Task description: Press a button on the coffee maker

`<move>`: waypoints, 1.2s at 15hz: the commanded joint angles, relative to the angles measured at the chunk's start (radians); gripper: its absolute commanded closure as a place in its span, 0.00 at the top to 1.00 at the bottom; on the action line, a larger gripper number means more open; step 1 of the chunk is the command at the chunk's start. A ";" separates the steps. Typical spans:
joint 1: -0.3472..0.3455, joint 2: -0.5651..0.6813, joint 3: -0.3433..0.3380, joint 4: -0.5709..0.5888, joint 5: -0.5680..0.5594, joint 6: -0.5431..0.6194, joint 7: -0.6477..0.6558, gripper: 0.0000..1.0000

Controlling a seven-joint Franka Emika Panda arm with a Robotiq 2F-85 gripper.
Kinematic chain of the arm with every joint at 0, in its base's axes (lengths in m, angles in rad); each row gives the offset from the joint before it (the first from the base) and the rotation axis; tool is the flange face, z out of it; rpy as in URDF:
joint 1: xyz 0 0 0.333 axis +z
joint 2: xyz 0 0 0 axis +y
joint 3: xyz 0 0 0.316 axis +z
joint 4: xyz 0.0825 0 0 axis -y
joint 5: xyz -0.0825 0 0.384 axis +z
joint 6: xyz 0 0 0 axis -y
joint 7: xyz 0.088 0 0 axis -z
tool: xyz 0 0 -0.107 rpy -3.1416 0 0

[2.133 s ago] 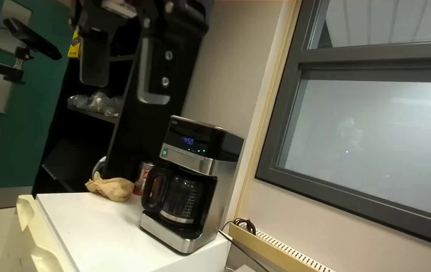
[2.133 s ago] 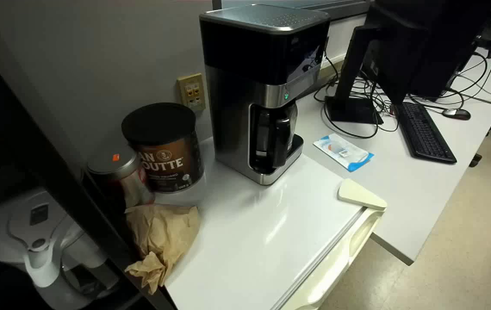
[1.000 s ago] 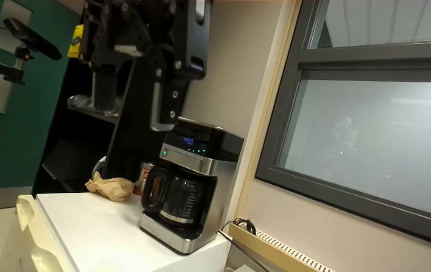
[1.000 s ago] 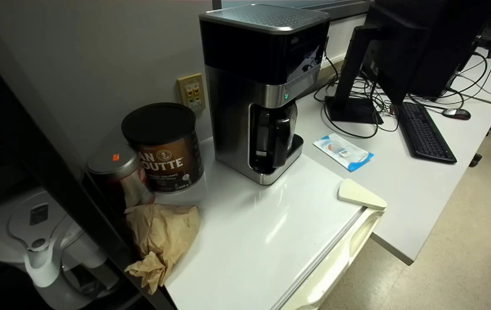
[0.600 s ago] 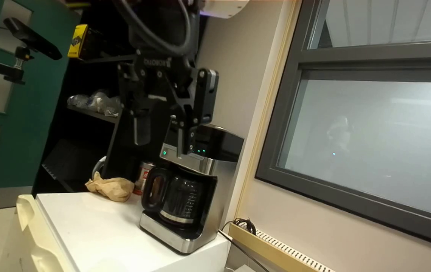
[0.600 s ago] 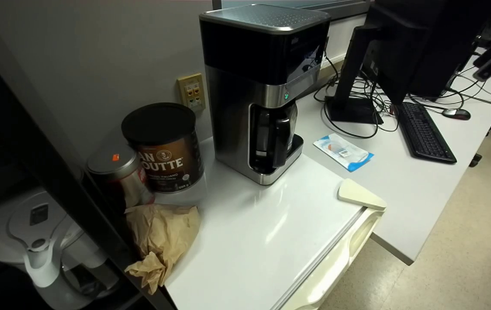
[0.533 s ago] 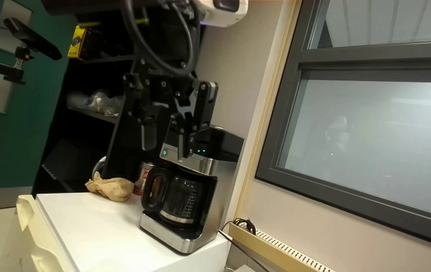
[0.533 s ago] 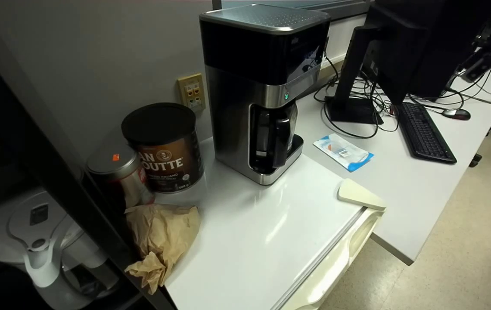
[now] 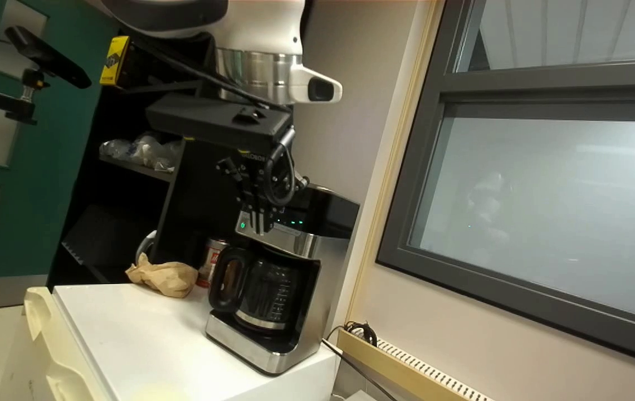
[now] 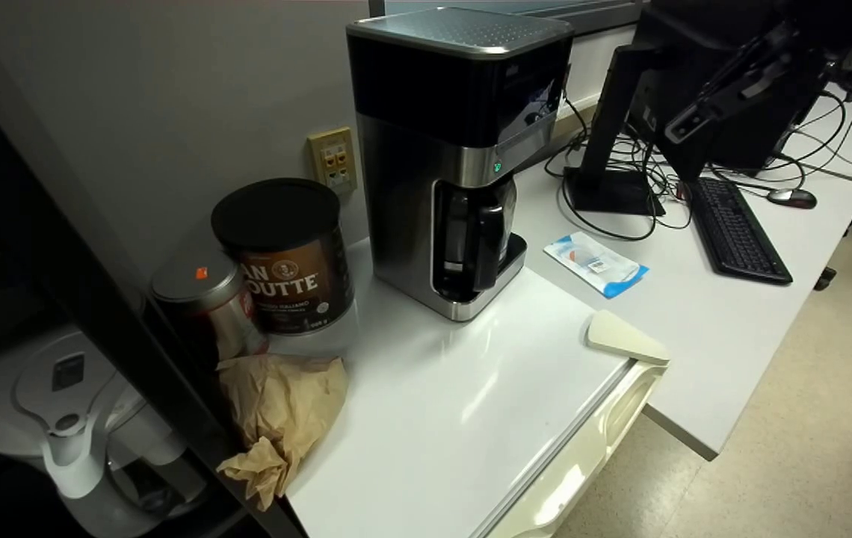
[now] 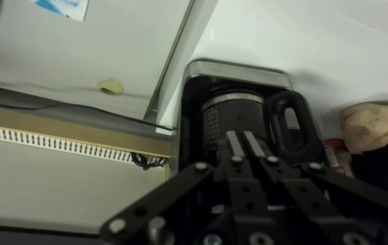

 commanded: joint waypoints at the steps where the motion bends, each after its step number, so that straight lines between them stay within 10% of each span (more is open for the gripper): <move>1: -0.045 0.128 0.072 0.159 0.092 0.013 -0.122 0.00; 18: -0.087 0.320 0.177 0.416 0.081 0.027 -0.194 0.01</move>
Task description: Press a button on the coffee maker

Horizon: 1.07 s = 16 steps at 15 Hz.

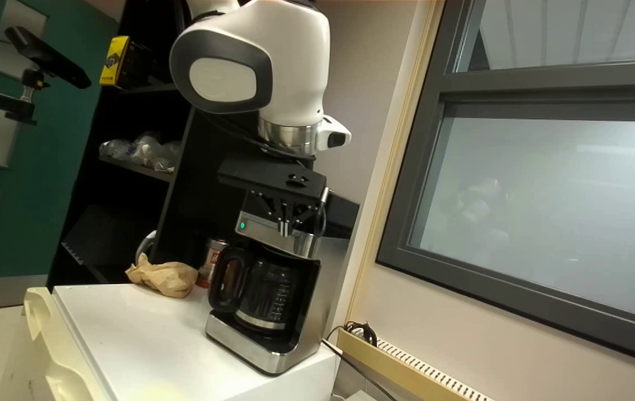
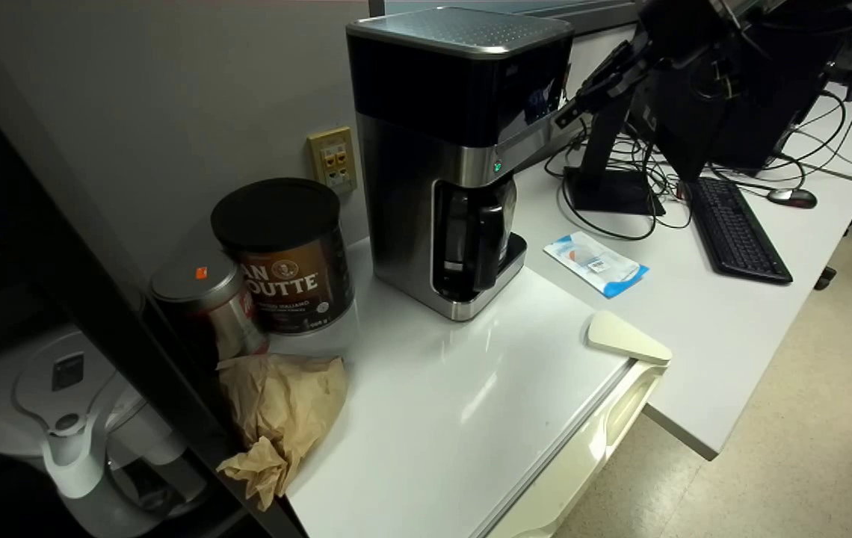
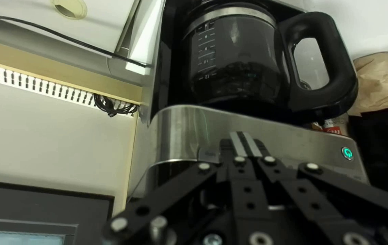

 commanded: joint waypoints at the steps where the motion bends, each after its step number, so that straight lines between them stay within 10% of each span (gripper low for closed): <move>1: -0.018 0.035 0.024 0.048 0.016 0.017 -0.034 0.01; 16: -0.050 0.050 0.071 0.060 0.031 0.026 -0.097 0.01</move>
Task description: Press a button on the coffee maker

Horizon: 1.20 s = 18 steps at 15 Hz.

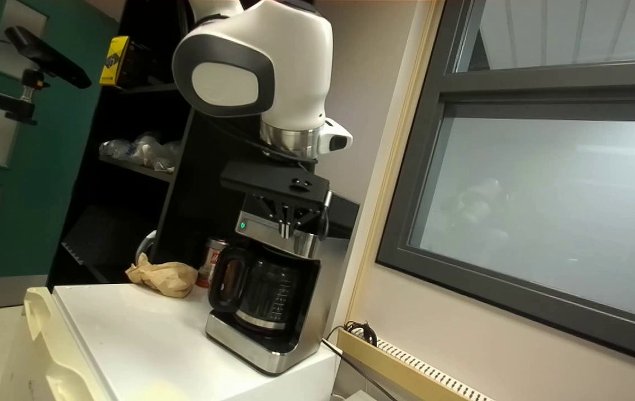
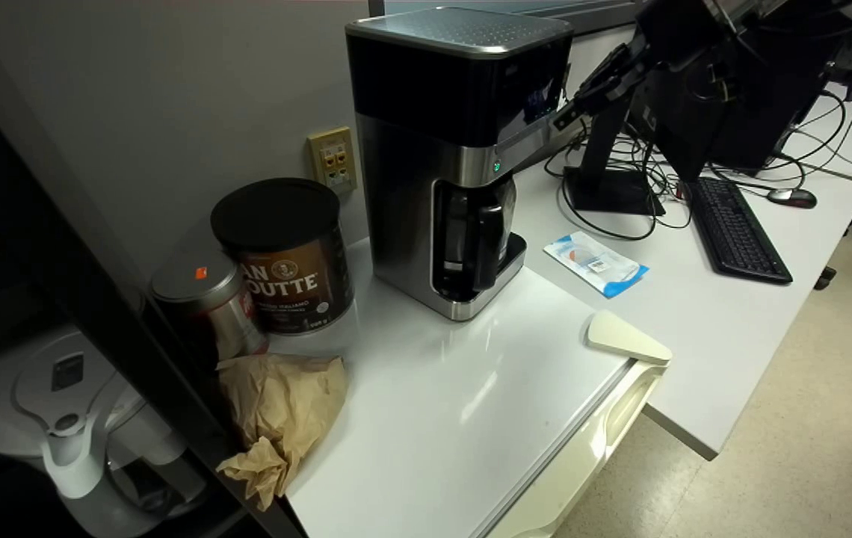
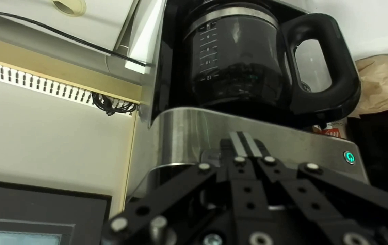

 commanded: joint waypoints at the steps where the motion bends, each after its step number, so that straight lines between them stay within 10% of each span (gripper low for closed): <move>1: -0.036 0.037 0.060 0.050 0.035 0.028 -0.081 0.01; 18: -0.066 -0.164 0.067 -0.374 0.007 0.062 -0.095 0.00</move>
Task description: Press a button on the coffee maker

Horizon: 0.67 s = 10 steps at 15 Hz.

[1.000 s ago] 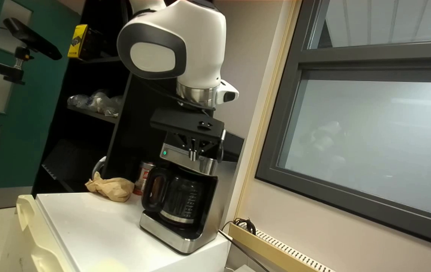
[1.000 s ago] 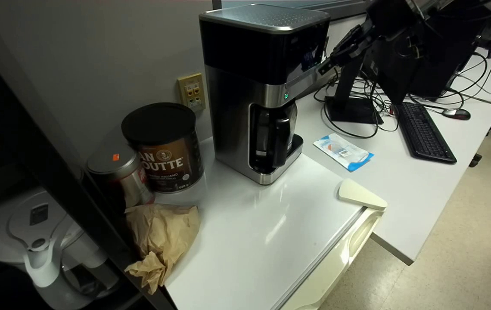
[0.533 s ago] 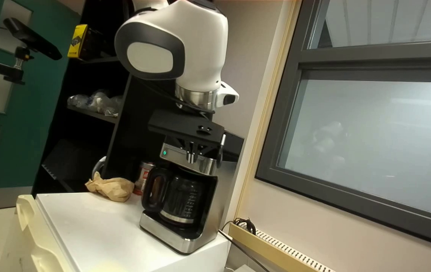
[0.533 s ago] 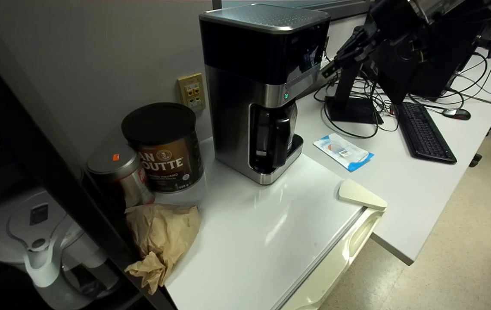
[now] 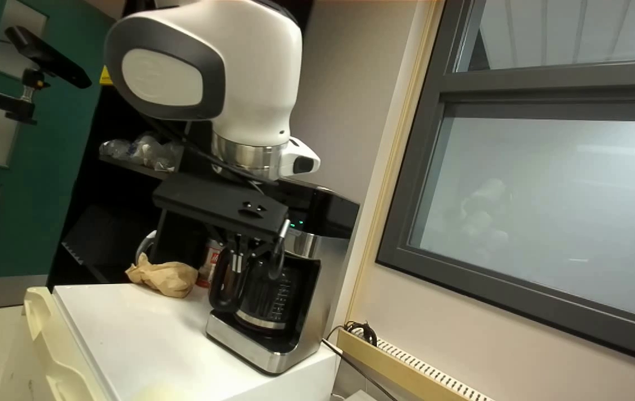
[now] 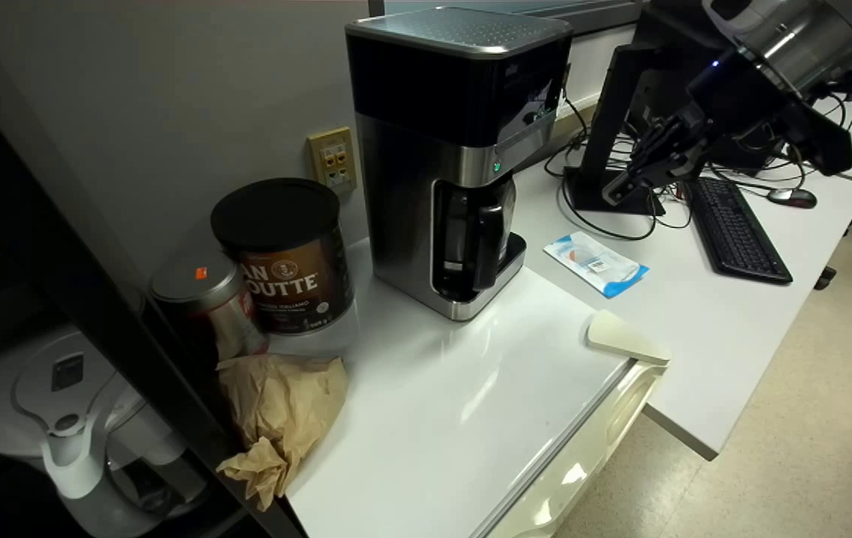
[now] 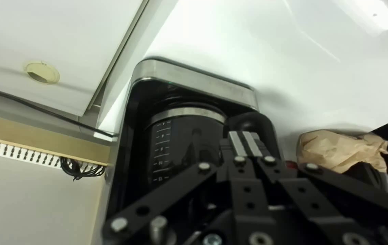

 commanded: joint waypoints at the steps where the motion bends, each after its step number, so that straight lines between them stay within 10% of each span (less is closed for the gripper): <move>1: 0.017 -0.075 0.014 -0.126 0.017 0.086 -0.020 0.00; 10: -0.036 -0.146 0.171 -0.281 0.072 0.221 -0.079 0.00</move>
